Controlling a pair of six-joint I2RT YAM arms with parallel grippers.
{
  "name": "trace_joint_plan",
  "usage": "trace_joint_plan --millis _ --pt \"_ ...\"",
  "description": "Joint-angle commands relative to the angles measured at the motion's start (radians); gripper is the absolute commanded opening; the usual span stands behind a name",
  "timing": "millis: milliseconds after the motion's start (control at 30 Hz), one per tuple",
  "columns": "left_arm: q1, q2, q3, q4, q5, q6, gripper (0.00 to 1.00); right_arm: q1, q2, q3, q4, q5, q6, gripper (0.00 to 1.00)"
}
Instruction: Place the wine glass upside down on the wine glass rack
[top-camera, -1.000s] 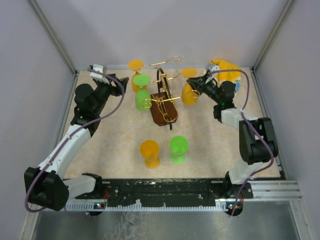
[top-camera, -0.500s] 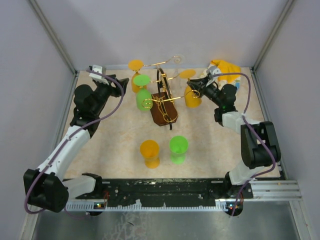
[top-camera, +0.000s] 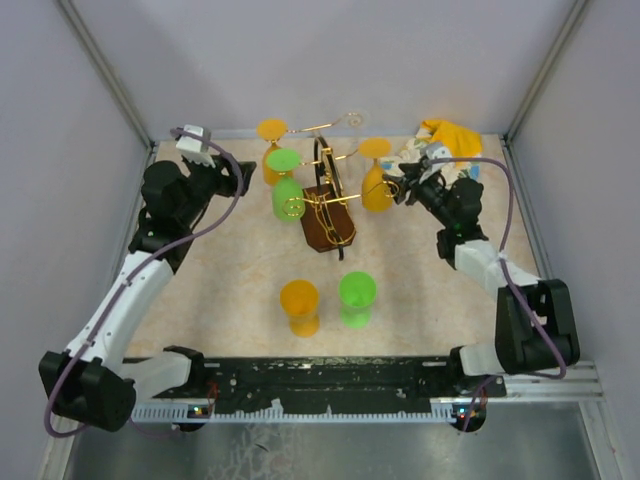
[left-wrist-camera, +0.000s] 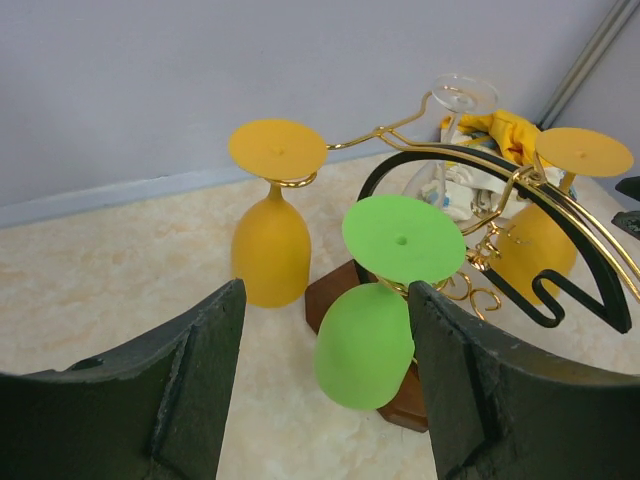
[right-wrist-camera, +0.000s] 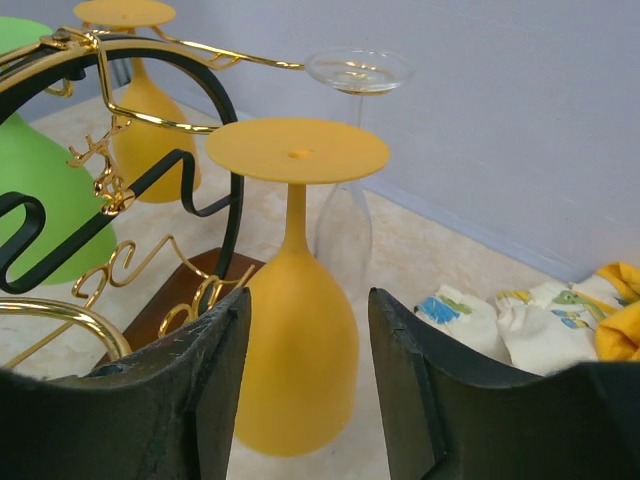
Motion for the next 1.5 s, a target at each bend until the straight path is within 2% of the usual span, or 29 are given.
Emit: trace_joint_plan --millis 0,167,233,400,600,800,1000,1267,1467 --pt "0.001 -0.053 0.100 -0.195 0.043 0.025 0.72 0.007 -0.129 -0.013 -0.128 0.137 -0.058 0.55" --pt "0.000 -0.108 0.180 -0.362 0.075 0.034 0.74 0.006 -0.238 0.021 -0.382 0.255 -0.057 0.72" --pt "-0.002 -0.114 0.225 -0.471 0.107 0.032 0.79 0.007 -0.276 0.051 -0.500 0.302 -0.034 0.78" --pt "-0.017 -0.105 0.277 -0.675 0.238 0.007 0.84 0.007 -0.314 0.136 -0.754 0.447 0.095 0.81" --pt "-0.061 -0.112 0.268 -0.856 0.258 0.012 0.87 0.007 -0.321 0.219 -0.951 0.518 0.156 0.85" --pt "-0.126 -0.149 0.188 -0.965 0.326 -0.087 0.86 0.007 -0.338 0.225 -1.004 0.550 0.178 0.86" --pt "-0.227 -0.175 0.095 -0.982 0.297 -0.171 0.85 0.006 -0.335 0.223 -1.024 0.571 0.185 0.86" --pt "-0.425 -0.086 0.049 -0.991 0.104 -0.219 0.85 0.006 -0.331 0.229 -1.040 0.609 0.174 0.87" --pt "-0.470 -0.005 0.060 -1.006 0.020 -0.232 0.79 0.007 -0.335 0.234 -1.051 0.620 0.164 0.87"
